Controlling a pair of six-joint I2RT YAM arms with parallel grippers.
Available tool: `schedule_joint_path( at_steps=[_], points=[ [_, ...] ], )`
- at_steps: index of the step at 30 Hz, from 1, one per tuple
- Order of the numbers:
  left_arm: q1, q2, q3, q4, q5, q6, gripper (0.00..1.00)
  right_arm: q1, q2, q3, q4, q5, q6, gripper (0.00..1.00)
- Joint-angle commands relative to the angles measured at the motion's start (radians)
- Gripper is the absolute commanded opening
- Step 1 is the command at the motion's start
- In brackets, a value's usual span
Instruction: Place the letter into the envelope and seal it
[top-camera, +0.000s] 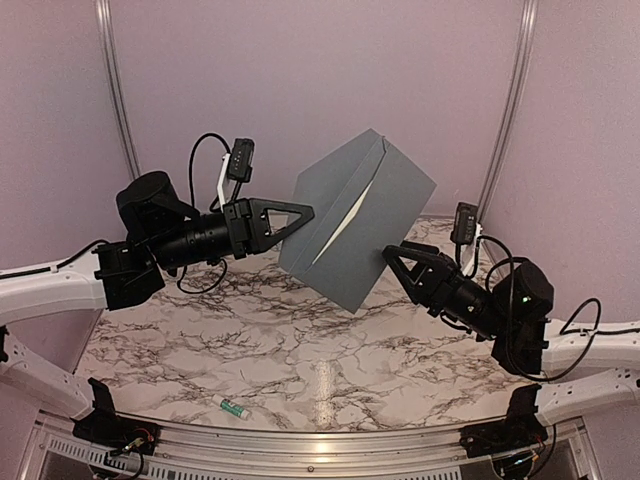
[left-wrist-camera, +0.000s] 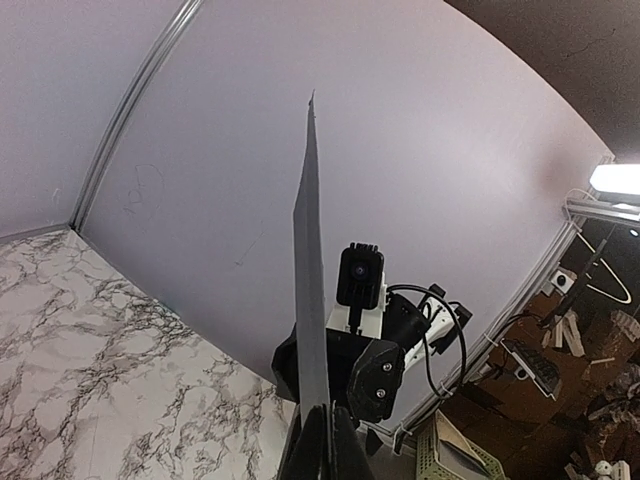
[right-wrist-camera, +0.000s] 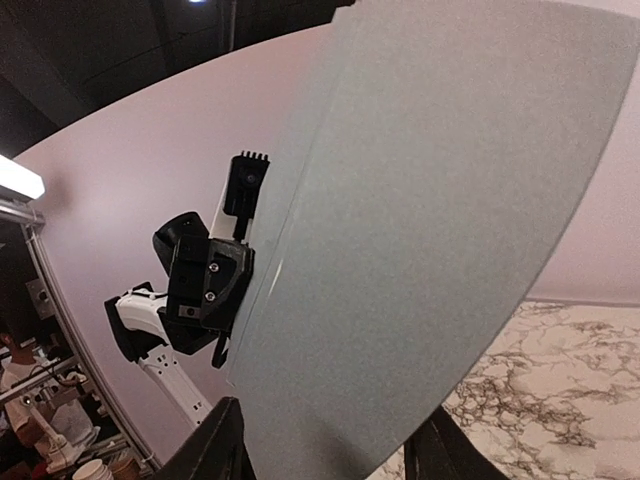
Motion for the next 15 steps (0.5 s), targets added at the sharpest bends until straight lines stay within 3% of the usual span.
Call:
schedule_joint_path(
  at_steps=[1, 9, 15],
  points=[
    [0.016, -0.016, -0.021, 0.083, 0.013, -0.023, 0.0, -0.005, 0.026, 0.039, 0.094, -0.052, -0.011, 0.38],
    [0.041, -0.035, -0.085, 0.085, -0.062, -0.004, 0.0, -0.006, 0.035, 0.017, 0.119, -0.032, -0.03, 0.16],
    [0.041, -0.003, -0.095, 0.087, -0.082, 0.005, 0.0, -0.007, 0.075, 0.047, 0.038, 0.036, -0.028, 0.02]
  ],
)
